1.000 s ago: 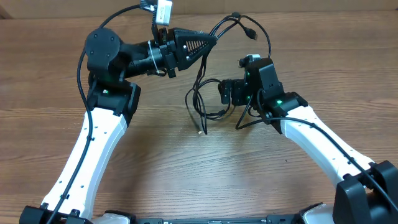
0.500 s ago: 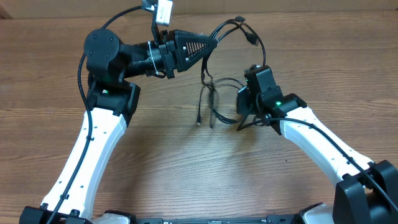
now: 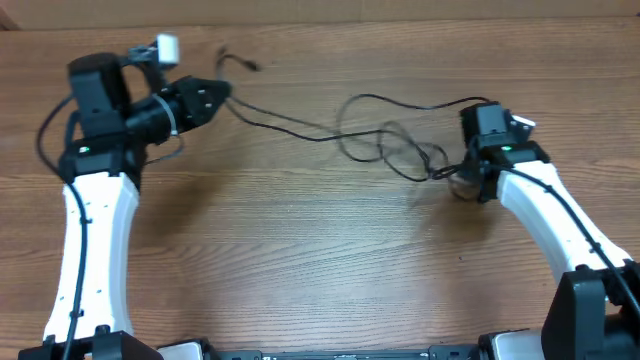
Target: Untangle cables
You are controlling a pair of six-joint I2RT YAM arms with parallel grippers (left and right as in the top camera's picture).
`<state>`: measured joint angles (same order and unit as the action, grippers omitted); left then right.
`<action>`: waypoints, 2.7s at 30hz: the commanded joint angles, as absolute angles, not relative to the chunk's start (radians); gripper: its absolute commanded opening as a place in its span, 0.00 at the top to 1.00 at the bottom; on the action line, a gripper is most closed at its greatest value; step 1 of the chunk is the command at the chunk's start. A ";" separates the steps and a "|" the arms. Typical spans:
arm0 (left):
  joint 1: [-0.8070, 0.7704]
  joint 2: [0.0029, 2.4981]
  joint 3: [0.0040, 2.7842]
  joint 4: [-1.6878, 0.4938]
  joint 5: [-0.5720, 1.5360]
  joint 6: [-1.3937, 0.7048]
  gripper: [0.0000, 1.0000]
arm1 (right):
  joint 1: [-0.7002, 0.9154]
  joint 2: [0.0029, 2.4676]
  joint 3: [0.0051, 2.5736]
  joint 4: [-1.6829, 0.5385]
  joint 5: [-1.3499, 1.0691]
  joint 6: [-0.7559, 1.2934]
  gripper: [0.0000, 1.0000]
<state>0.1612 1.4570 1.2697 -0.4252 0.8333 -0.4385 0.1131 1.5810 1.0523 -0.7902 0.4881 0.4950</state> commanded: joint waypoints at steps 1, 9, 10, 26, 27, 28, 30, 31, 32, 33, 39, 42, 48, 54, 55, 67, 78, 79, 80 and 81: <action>0.236 1.438 1.286 -0.441 0.702 -0.336 0.96 | 0.058 1.567 1.065 -0.801 0.529 0.508 0.96; 0.224 1.438 1.286 -0.468 0.604 -0.314 0.96 | 0.073 1.552 1.171 -0.875 0.498 0.494 0.96; 0.221 1.438 1.286 -0.475 0.587 -0.313 0.96 | 0.072 1.544 1.186 -0.875 0.465 0.494 0.96; -0.047 1.438 1.286 -0.632 0.488 -0.186 0.96 | 0.123 1.491 1.254 -0.819 -0.817 0.057 0.96; -0.061 1.438 1.285 -0.637 0.482 -0.186 0.94 | 0.136 1.491 1.254 -0.841 -0.816 0.034 0.95; -0.074 1.438 1.285 -0.641 0.482 -0.185 0.89 | 0.146 1.491 1.254 -0.858 -0.814 0.009 0.86; -0.099 1.438 1.285 -0.647 0.483 -0.184 0.77 | 0.168 1.491 1.254 -0.889 -0.769 -0.031 0.67; -0.110 1.438 1.285 -0.649 0.483 -0.179 0.73 | 0.175 1.491 1.254 -0.895 -0.728 -0.031 0.65; -0.121 1.438 1.285 -0.651 0.482 -0.178 0.70 | 0.179 1.491 1.254 -0.899 -0.681 -0.031 0.61; -0.130 1.438 1.285 -0.654 0.482 -0.178 0.69 | 0.181 1.491 1.254 -0.903 -0.609 -0.024 0.59; -0.179 1.440 1.285 -0.685 0.469 -0.126 0.61 | 0.172 1.491 1.254 -0.920 -0.285 0.087 0.40; -0.200 1.444 1.285 -0.719 0.437 -0.098 0.60 | 0.171 1.491 1.254 -0.944 -0.198 0.090 0.36; -0.230 1.477 1.283 -0.799 0.406 -0.085 0.52 | 0.171 1.491 1.254 -1.034 -0.216 0.089 0.00; -0.230 1.541 1.283 -0.862 0.407 -0.085 0.56 | 0.171 1.492 1.254 -1.058 -0.222 0.089 0.00; -0.230 1.552 1.283 -0.867 0.406 -0.085 0.56 | 0.172 1.492 1.253 -1.058 -0.227 0.089 0.00; -0.231 1.579 1.283 -0.890 0.229 -0.136 0.50 | 0.175 1.523 1.073 -0.745 -0.202 -0.025 0.07; -0.231 1.579 1.283 -0.893 0.229 -0.138 0.52 | 0.175 1.611 0.961 -0.519 -0.183 -0.024 0.30; -0.231 1.579 1.283 -0.892 0.229 -0.138 0.53 | 0.175 1.616 0.961 -0.519 -0.184 -0.023 0.33; -0.231 1.579 1.283 -0.892 0.229 -0.139 0.53 | 0.175 1.623 0.961 -0.520 -0.183 -0.023 0.38; -0.231 1.579 1.283 -0.892 0.229 -0.139 0.53 | 0.175 1.629 0.961 -0.520 -0.184 -0.023 0.43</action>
<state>-0.2241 1.5730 1.2705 -0.8940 0.2413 -0.1280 0.1726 1.6119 0.9638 -0.5255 -0.1905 -0.0269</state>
